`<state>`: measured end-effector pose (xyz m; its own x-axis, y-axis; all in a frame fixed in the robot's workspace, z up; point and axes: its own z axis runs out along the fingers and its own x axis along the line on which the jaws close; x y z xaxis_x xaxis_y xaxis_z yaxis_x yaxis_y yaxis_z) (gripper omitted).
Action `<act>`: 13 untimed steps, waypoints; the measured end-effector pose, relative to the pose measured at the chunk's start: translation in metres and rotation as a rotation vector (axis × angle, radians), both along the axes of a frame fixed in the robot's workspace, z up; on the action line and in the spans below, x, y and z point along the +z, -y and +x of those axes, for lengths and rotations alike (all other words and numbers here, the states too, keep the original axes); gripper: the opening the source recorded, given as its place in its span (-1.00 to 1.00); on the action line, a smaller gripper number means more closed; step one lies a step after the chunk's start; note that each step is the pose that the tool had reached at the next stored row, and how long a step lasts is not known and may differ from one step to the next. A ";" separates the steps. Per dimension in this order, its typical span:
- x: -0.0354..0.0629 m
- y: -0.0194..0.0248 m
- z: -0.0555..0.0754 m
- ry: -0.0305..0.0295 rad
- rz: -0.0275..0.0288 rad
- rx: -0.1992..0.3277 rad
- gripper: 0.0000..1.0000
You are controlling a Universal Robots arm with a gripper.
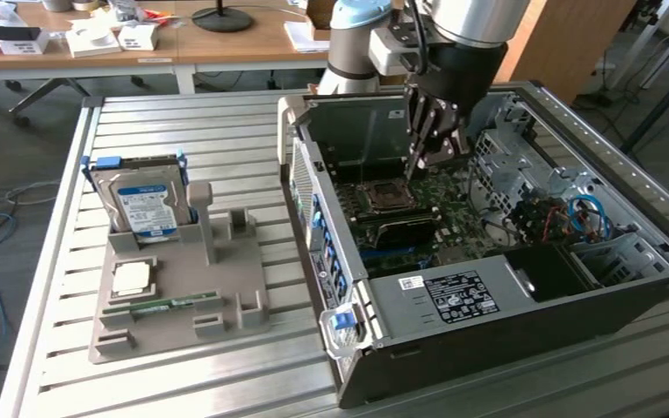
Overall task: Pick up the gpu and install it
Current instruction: 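Press down on the gpu until it lock into place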
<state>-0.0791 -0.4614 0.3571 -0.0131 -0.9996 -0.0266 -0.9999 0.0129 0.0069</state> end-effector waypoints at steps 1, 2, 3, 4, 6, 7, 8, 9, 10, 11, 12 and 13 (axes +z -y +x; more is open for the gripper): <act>-0.0018 0.0000 0.000 0.0000 0.0000 0.000 -0.79; -0.0036 0.0000 0.000 -0.0001 0.0001 0.000 -0.79; -0.0055 0.0000 0.000 -0.0002 0.0001 0.000 -0.79; -0.0074 0.0000 0.000 -0.0001 0.0001 0.000 -0.79; -0.0110 0.0000 0.000 -0.0001 0.0001 0.000 -0.79; -0.0128 0.0000 0.000 0.0000 0.0001 0.000 -0.79; -0.0146 0.0000 0.000 -0.0001 0.0001 0.000 -0.79; -0.0164 0.0000 0.000 -0.0001 0.0001 0.000 -0.79; -0.0181 0.0000 0.000 -0.0001 0.0000 0.000 -0.79; -0.0199 0.0000 0.000 -0.0001 0.0000 0.000 -0.79; -0.0219 0.0000 0.000 -0.0001 0.0000 0.000 -0.79; -0.0238 0.0000 0.000 -0.0001 0.0002 0.000 -0.79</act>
